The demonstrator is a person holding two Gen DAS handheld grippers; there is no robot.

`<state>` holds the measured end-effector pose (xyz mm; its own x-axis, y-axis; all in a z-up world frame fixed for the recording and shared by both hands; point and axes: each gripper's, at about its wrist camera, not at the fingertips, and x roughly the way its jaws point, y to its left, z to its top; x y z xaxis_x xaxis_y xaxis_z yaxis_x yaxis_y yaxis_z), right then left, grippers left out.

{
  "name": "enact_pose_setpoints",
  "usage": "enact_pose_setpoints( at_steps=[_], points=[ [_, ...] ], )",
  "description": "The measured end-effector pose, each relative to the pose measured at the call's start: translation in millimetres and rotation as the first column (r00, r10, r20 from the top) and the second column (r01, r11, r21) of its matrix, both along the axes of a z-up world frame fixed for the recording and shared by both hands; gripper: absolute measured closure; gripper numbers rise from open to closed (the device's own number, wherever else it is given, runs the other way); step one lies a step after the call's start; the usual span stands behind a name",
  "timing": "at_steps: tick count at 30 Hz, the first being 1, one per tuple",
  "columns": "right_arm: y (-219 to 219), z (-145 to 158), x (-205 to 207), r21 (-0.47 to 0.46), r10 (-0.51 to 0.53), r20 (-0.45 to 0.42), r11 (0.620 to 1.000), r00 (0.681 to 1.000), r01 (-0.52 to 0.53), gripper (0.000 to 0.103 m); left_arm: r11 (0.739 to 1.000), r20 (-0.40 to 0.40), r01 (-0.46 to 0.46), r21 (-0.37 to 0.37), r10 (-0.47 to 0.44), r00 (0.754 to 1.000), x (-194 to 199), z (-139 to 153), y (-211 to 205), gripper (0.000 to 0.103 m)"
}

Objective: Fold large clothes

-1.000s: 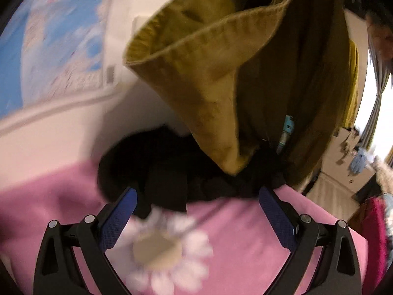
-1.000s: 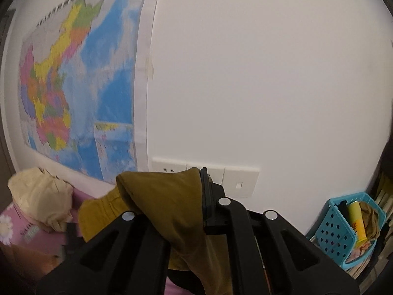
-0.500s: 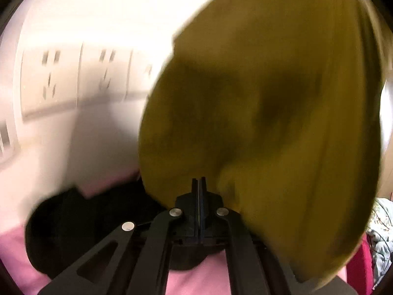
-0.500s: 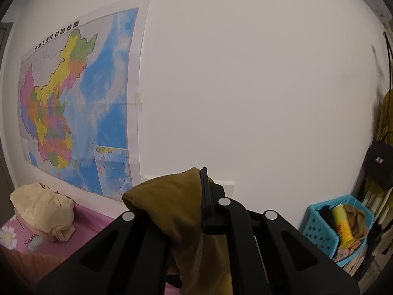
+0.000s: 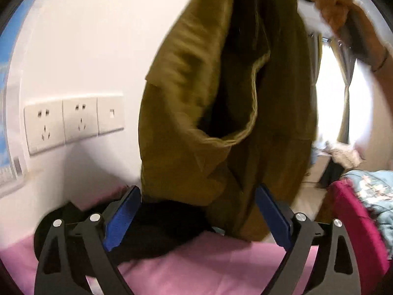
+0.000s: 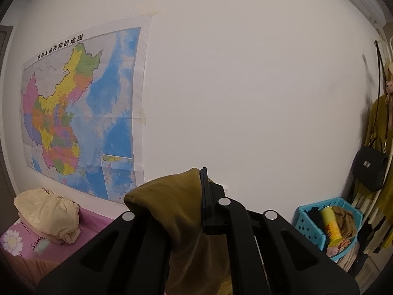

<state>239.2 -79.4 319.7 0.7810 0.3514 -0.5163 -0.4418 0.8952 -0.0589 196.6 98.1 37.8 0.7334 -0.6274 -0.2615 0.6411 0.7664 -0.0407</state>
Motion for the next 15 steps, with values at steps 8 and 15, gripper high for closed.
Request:
enact_pose_setpoints(
  at_steps=[8, 15],
  points=[
    [-18, 25, -28, 0.0, -0.024, 0.034, 1.0, 0.999, 0.024, 0.101, 0.99, -0.045, 0.015, -0.139, -0.021, 0.999, 19, 57, 1, 0.096],
    [-39, 61, -67, 0.072, -0.015, 0.105, 0.997, 0.994, 0.007, 0.101, 0.966, 0.003, -0.109, -0.236, 0.112, 0.994, 12, 118, 103, 0.097]
  ],
)
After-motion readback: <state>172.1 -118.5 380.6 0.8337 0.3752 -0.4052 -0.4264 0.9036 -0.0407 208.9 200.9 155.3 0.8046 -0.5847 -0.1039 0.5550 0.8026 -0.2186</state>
